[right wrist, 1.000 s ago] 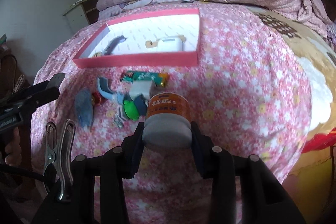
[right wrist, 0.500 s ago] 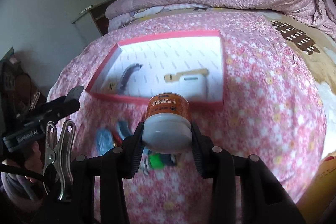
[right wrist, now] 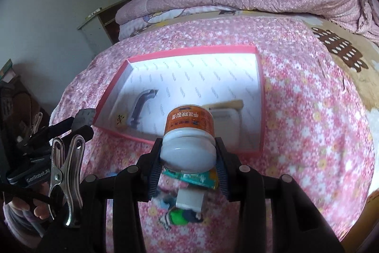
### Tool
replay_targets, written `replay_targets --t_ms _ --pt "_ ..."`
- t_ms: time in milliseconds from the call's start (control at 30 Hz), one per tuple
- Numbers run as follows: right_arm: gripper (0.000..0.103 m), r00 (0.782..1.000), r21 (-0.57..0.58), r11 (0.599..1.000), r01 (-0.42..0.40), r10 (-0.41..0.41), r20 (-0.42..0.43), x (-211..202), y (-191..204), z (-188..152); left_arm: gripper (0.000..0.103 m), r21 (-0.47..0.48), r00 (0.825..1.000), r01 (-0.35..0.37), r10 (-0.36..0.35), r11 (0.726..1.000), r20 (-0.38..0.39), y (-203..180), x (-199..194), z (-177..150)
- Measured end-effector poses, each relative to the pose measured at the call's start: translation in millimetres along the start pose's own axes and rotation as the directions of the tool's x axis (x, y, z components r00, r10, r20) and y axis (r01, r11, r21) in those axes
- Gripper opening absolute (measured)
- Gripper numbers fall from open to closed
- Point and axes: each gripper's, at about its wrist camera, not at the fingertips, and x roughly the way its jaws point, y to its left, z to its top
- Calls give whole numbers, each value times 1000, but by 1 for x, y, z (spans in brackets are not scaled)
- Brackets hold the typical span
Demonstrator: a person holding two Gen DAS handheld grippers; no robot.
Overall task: Organize rigid objects
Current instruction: 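Carry the grey block with the left tool while the right tool carries the jar toward the tray, then lower and open the left tool on the block in the tray while the right tool releases the jar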
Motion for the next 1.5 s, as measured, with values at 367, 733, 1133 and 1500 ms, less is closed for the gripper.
replay_targets --t_ms 367,733,1133,1500 --pt "42 998 -48 997 66 -65 21 22 4 29 74 -2 1000 -18 18 1000 -10 -2 36 25" --pt "42 996 -49 995 90 -90 13 47 -5 47 74 -44 1000 -26 27 999 3 7 64 54" --pt "42 992 -44 991 124 -124 3 69 -14 63 74 40 998 -63 63 997 -5 -9 92 63" --pt "42 990 -58 988 141 -140 17 75 -18 68 79 40 994 -99 101 994 -40 -5 108 66"
